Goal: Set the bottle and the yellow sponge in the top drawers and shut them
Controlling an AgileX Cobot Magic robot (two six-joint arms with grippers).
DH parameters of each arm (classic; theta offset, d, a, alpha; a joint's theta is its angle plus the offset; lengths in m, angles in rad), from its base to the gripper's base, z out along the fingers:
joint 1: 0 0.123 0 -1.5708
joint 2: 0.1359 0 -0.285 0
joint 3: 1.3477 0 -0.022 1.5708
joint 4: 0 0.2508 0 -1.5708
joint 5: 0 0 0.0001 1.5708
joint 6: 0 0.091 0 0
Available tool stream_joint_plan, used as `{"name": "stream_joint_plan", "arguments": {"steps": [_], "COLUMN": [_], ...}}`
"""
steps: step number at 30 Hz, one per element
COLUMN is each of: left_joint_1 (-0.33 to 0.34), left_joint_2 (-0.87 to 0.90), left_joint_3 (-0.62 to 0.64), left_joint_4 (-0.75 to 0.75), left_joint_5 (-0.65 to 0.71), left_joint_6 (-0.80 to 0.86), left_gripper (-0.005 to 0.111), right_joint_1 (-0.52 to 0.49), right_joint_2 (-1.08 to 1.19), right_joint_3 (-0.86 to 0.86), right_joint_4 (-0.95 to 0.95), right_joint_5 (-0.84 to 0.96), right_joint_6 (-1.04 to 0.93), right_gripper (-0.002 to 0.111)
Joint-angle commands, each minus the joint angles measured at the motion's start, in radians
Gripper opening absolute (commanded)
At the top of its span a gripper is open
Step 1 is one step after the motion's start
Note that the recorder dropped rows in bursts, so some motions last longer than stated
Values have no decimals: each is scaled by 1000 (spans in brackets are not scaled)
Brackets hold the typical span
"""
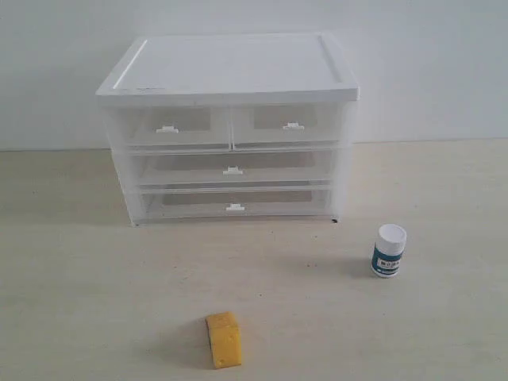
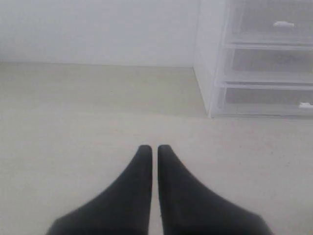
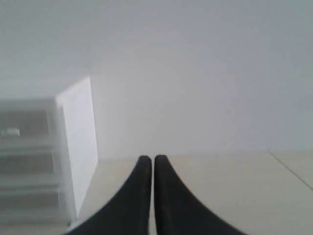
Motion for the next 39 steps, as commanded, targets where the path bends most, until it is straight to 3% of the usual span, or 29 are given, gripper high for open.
{"name": "stream_joint_plan", "arguments": {"steps": [1, 4, 8, 20, 39], "left_joint_1": [3, 3, 3, 3, 3], "left_joint_2": [-3, -3, -3, -3, -3], "left_joint_3": [4, 4, 4, 4, 4], "left_joint_4": [-10, -10, -10, -10, -10], "left_joint_5": [-15, -15, -15, -15, -15], "left_joint_6": [5, 5, 5, 5, 5], "left_gripper": [4, 4, 4, 4, 4], "right_joint_1": [-1, 0, 0, 0, 1], "right_joint_2": [-6, -6, 19, 450, 1013], "right_joint_3": [0, 0, -89, -392, -466], "right_joint_4": [9, 3, 3, -8, -143], "right_joint_5": [-212, -300, -226, -229, -605], "right_joint_6": [131, 146, 146, 85, 86], "right_gripper": [0, 0, 0, 0, 0]}}
